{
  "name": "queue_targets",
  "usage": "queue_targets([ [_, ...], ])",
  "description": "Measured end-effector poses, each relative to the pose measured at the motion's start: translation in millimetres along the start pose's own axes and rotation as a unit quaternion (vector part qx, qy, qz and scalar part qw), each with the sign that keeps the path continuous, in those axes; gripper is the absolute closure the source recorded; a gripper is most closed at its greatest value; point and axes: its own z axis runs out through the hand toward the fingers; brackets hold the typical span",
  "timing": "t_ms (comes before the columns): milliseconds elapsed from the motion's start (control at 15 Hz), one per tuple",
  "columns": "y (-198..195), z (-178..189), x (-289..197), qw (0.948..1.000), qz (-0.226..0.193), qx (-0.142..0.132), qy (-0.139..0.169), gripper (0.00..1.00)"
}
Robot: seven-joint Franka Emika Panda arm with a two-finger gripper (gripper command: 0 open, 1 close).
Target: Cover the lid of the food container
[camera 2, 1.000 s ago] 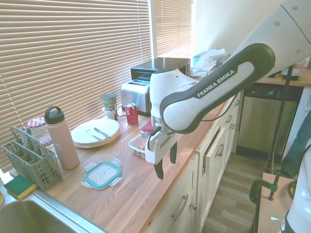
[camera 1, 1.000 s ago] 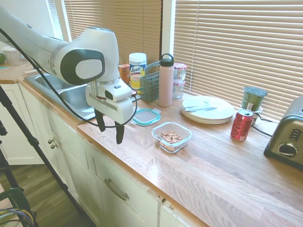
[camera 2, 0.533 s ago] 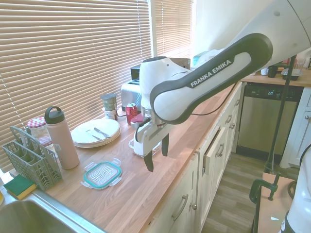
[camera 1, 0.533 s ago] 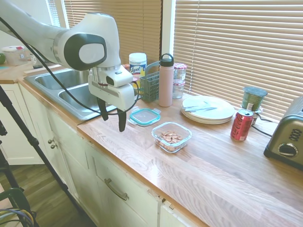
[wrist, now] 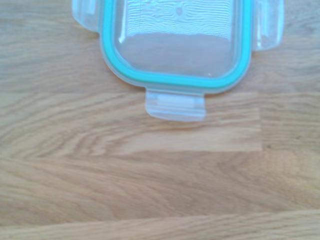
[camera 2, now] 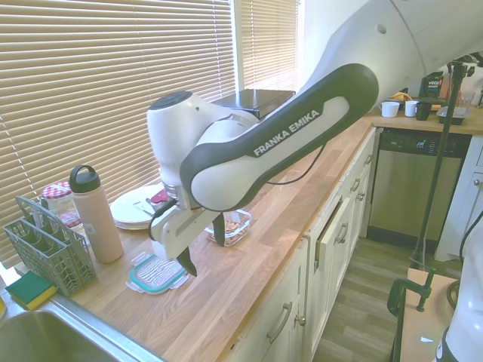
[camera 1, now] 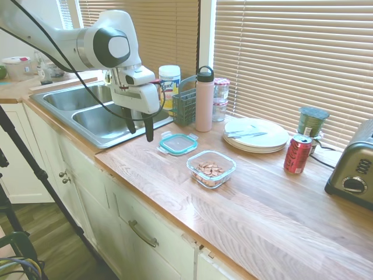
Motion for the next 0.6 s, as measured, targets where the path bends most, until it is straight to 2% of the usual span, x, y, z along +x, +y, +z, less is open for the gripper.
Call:
queue_targets([
  [600, -80.5, -12.8, -5.8, 0.9991, 0.002, -0.03, 0.031, 0.0],
])
